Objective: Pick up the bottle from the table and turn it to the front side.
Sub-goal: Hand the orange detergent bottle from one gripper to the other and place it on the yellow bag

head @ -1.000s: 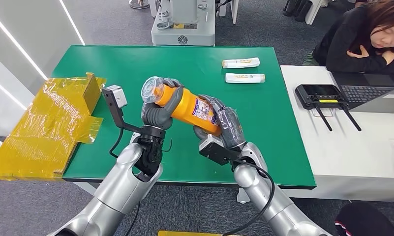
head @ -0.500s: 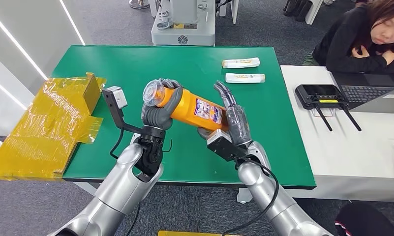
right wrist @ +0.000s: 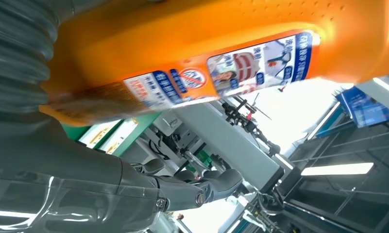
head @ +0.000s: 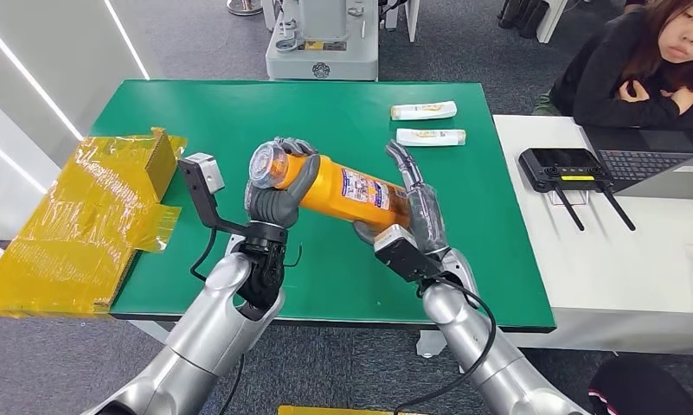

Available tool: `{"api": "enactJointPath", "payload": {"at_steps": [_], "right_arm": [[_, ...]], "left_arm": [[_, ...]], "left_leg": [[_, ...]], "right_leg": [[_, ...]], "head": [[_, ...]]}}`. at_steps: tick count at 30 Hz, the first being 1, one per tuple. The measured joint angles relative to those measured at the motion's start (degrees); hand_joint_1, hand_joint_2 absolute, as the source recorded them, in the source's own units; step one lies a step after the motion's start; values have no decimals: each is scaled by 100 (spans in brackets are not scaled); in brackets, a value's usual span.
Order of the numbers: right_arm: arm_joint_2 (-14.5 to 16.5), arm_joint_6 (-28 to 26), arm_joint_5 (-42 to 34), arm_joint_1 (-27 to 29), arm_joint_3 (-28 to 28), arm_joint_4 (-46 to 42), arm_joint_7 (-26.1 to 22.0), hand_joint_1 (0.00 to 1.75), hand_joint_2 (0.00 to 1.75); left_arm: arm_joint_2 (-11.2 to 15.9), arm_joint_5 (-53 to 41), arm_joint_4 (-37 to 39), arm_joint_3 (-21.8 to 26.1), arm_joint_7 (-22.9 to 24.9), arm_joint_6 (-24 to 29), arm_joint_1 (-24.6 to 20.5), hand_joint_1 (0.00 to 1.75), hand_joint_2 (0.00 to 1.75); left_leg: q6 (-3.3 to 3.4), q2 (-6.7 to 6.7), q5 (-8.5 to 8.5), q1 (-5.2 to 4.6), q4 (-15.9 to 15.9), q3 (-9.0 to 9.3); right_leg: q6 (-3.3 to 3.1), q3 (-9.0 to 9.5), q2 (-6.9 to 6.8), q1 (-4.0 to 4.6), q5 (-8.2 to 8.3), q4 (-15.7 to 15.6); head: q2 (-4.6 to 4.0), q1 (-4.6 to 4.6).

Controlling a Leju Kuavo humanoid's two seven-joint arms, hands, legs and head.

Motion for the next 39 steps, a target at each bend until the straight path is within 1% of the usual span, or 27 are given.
{"api": "enactJointPath", "payload": {"at_steps": [4, 6, 8, 13, 21, 24, 27, 31, 34, 36, 39], "right_arm": [[-92, -126, -219, 16, -2, -68, -78, 0, 175], [-145, -169, -303, 63, -5, -182, -115, 0, 175], [-192, -184, -357, 151, -8, -358, -137, 0, 175], [-269, -175, -374, 394, -9, -882, -103, 0, 175], [-364, -155, -266, 703, -9, -1471, -4, 0, 175], [-389, -157, -227, 822, -9, -1635, 0, 0, 175], [-414, -161, -182, 960, -14, -1825, -5, 0, 175], [-494, -168, -136, 1169, -31, -2126, -17, 0, 175], [-574, -173, -116, 1318, -35, -2321, -32, 0, 175], [-635, -186, -144, 1415, -39, -2449, -58, 0, 175], [-741, -246, -271, 1597, -49, -2621, -162, 0, 175]], "left_arm": [[97, -1209, 52, 0, -405, 914, -84, 175, 175], [180, -1862, 122, 0, -498, 1392, -129, 175, 175], [273, -2371, 215, 1, -498, 1676, -182, 175, 175], [411, -3134, 479, 16, -410, 1872, -305, 175, 175], [449, -3796, 730, 50, -266, 1875, -314, 175, 175], [451, -4366, 899, 48, -176, 1964, -366, 175, 175], [464, -5097, 1117, 33, -46, 2187, -464, 175, 175], [511, -6004, 1400, -4, 243, 2519, -651, 175, 175], [564, -6463, 1552, -47, 416, 2705, -778, 175, 175], [609, -6979, 1639, -112, 640, 2904, -863, 175, 175], [741, -8069, 1722, -220, 1089, 3155, -1058, 175, 175]], "left_leg": [[0, 2, 0, 0, 0, 1], [0, 3, 0, 1, 0, 1], [0, -1, 0, 1, 0, 0], [-1, 1, 0, 1, -1, 0], [0, 1, 0, 0, -1, -1], [0, 1, 0, 1, 0, -1], [0, 1, 0, 1, 0, 0], [0, 1, 0, 1, -1, -1], [-1, 1, 0, 1, -1, -1], [0, 1, 0, 1, -1, -2], [0, 1, 0, 1, -1, -2]], "right_leg": [[0, -1, 2, 0, 0, 0], [0, -2, 3, 0, 0, 0], [0, -2, -2, 1, 0, 1], [0, -2, 1, 1, -1, 1], [0, -2, 1, 0, -1, -2], [0, -2, 2, 0, 0, -2], [0, -2, 2, 1, 0, -1], [0, -3, 1, 1, 0, 0], [0, -3, 2, 1, 0, 0], [0, -3, 1, 1, -1, -1], [0, -3, 1, 1, 0, 0]], "head": [[0, -1], [0, -2], [0, -1], [0, 0], [0, 0], [0, 0], [0, -1], [0, -1], [0, -1], [0, 0], [0, 1]]}}
